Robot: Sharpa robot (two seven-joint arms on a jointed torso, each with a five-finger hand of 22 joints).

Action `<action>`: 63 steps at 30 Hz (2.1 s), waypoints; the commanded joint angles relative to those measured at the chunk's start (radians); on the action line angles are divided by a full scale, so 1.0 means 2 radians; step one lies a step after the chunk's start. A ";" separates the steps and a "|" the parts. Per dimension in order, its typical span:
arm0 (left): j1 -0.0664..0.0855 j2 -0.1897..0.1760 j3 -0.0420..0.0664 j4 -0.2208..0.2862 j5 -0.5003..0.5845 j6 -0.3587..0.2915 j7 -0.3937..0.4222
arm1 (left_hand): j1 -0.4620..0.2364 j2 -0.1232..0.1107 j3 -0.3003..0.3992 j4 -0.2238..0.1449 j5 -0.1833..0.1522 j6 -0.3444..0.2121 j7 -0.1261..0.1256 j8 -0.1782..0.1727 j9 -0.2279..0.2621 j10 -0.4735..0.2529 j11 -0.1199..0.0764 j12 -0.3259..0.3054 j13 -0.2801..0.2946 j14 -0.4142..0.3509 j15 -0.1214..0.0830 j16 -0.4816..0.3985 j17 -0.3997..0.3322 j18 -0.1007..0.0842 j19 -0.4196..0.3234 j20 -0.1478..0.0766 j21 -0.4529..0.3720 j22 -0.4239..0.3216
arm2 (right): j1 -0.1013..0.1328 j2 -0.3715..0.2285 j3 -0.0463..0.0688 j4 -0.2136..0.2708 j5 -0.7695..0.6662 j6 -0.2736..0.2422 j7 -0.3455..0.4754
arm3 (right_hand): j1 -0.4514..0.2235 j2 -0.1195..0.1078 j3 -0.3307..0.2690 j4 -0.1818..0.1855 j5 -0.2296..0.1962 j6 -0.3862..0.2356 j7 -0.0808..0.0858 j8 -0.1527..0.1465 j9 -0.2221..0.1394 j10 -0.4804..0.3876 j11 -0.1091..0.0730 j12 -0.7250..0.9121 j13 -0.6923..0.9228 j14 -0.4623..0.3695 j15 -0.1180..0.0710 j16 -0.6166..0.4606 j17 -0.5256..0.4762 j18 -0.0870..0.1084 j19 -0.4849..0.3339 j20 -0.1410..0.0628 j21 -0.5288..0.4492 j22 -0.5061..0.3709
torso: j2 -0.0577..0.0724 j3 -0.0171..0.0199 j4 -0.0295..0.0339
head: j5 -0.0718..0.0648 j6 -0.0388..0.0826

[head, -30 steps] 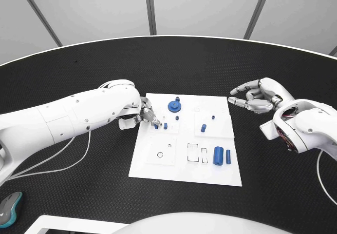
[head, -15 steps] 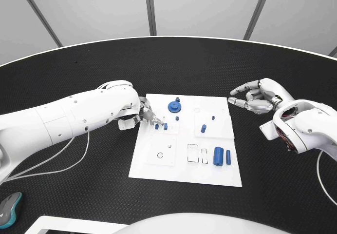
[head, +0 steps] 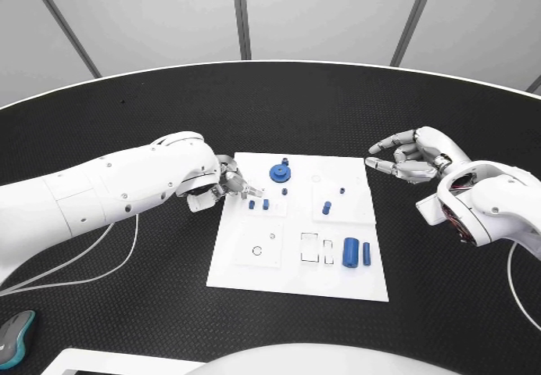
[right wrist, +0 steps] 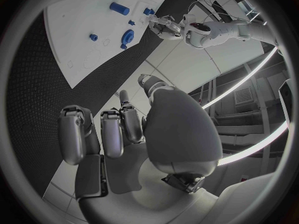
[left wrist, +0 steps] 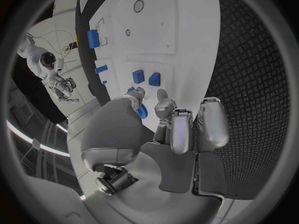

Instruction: Assemble the parts on the task board

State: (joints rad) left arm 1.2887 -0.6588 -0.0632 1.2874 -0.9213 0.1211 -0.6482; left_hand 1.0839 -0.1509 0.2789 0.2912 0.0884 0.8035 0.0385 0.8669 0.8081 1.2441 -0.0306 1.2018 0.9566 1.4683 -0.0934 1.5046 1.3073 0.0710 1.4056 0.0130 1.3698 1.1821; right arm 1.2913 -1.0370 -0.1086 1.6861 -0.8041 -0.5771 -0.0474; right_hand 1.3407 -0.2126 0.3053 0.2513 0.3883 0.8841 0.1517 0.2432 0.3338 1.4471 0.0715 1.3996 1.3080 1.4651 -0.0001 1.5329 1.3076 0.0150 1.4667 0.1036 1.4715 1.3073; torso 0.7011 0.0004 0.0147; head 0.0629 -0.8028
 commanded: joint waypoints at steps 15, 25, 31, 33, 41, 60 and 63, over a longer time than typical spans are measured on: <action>0.001 0.018 0.000 0.013 -0.053 -0.145 0.296 | 0.199 -0.046 0.163 -0.057 0.000 -0.096 0.078 -0.105 -0.114 -0.197 0.071 -0.246 -0.263 -0.158 0.061 -0.269 -0.268 0.057 -0.158 0.048 -0.273 -0.333 | 0.000 0.004 0.000 -0.007 0.000 0.002 0.002 | -0.002 -0.002 0.000 0.004 0.002 0.002 0.001 0.003 -0.001 -0.003 -0.002 -0.001 0.050 0.042 -0.004 -0.002 0.087 0.007 0.027 -0.005 -0.002 0.089 | -0.003 0.0020 -0.0009 | -0.010 0.020; -0.011 0.040 -0.003 -0.006 -0.174 -0.143 0.309 | 0.182 -0.069 0.159 -0.098 0.003 -0.049 0.072 -0.162 -0.188 -0.203 0.071 -0.291 -0.318 -0.087 0.062 -0.163 -0.183 0.057 -0.135 0.049 -0.238 -0.313 | 0.000 0.007 0.000 -0.008 0.000 0.003 0.003 | -0.001 -0.002 0.000 0.004 0.003 0.002 0.001 0.003 -0.001 -0.004 -0.002 -0.002 0.049 0.042 -0.004 -0.002 0.086 0.007 0.027 -0.005 -0.002 0.089 | -0.001 0.0005 -0.0012 | -0.015 0.026; -0.019 0.049 -0.004 -0.016 -0.237 -0.138 0.304 | 0.169 -0.070 0.159 -0.117 0.004 -0.028 0.068 -0.172 -0.209 -0.201 0.071 -0.311 -0.341 -0.055 0.062 -0.112 -0.138 0.048 -0.105 0.050 -0.185 -0.254 | -0.001 0.008 0.000 -0.009 0.000 0.003 0.004 | -0.001 -0.002 0.001 0.004 0.003 0.001 0.001 0.003 -0.001 -0.004 -0.002 -0.002 0.049 0.042 -0.004 -0.002 0.086 0.007 0.027 -0.005 -0.002 0.089 | -0.001 0.0006 -0.0016 | -0.017 0.028; -0.020 0.051 -0.004 -0.019 -0.248 -0.136 0.303 | 0.166 -0.070 0.158 -0.121 0.003 -0.023 0.068 -0.172 -0.211 -0.203 0.071 -0.316 -0.346 -0.048 0.062 -0.102 -0.128 0.044 -0.093 0.050 -0.165 -0.228 | -0.001 0.008 0.000 -0.009 0.000 0.004 0.004 | -0.001 -0.002 0.001 0.004 0.003 0.001 0.001 0.003 -0.001 -0.004 -0.002 -0.002 0.049 0.042 -0.004 -0.002 0.086 0.007 0.027 -0.005 -0.002 0.089 | -0.001 0.0006 -0.0015 | -0.017 0.029; -0.027 0.061 -0.005 -0.033 -0.288 -0.141 0.304 | 0.158 -0.069 0.159 -0.132 0.004 -0.013 0.065 -0.174 -0.217 -0.198 0.070 -0.328 -0.359 -0.028 0.060 -0.079 -0.106 0.035 -0.068 0.050 -0.121 -0.172 | -0.001 0.008 0.000 -0.008 0.000 0.003 0.004 | 0.000 -0.001 0.001 0.004 0.003 0.001 0.001 0.003 -0.001 -0.003 -0.002 -0.001 0.049 0.042 -0.004 -0.002 0.086 0.007 0.027 -0.005 -0.002 0.089 | -0.001 0.0006 0.0001 | -0.018 0.029; -0.031 0.076 -0.006 -0.048 -0.319 -0.139 0.304 | 0.133 -0.071 0.146 -0.147 0.002 0.004 0.060 -0.177 -0.220 -0.170 0.064 -0.331 -0.370 -0.015 0.056 -0.068 -0.104 0.027 -0.048 0.046 -0.080 -0.119 | -0.001 0.008 0.000 -0.006 0.000 0.003 0.004 | 0.001 -0.001 0.002 0.004 0.005 0.001 0.001 0.003 -0.001 -0.003 -0.002 0.000 0.050 0.042 -0.004 -0.002 0.087 0.007 0.027 -0.005 -0.002 0.089 | -0.001 0.0008 0.0000 | -0.020 0.025; -0.032 0.077 -0.006 -0.050 -0.321 -0.141 0.302 | 0.126 -0.071 0.136 -0.150 0.002 0.004 0.060 -0.178 -0.218 -0.166 0.063 -0.329 -0.368 -0.012 0.055 -0.065 -0.100 0.024 -0.042 0.045 -0.071 -0.106 | -0.001 0.008 0.000 -0.006 0.000 0.003 0.004 | 0.002 0.000 0.002 0.004 0.008 0.001 0.001 0.003 -0.001 -0.003 -0.002 0.000 0.050 0.042 -0.004 -0.002 0.087 0.007 0.027 -0.005 -0.002 0.089 | -0.001 0.0007 -0.0002 | -0.021 0.025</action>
State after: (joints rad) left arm 1.2250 -0.5054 -0.0754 1.1876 -1.5619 -0.1611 -0.0435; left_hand 1.3455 -0.2958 0.5584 -0.0112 0.0950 0.8065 0.1589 0.5161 0.3699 0.9061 0.0962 0.5401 0.2185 1.4366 0.0165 1.3702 1.1053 0.1393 1.3149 0.1036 1.2206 0.9661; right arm 1.2897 -1.0212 -0.1089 1.6739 -0.8041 -0.5713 -0.0388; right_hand 1.3408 -0.2125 0.3053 0.2568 0.3993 0.8841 0.1517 0.2432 0.3324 1.4436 0.0679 1.3951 1.3074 1.4651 -0.0001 1.5329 1.3073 0.0149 1.4631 0.0999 1.4657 1.3077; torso 0.6991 0.0016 0.0149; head 0.0220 -0.7516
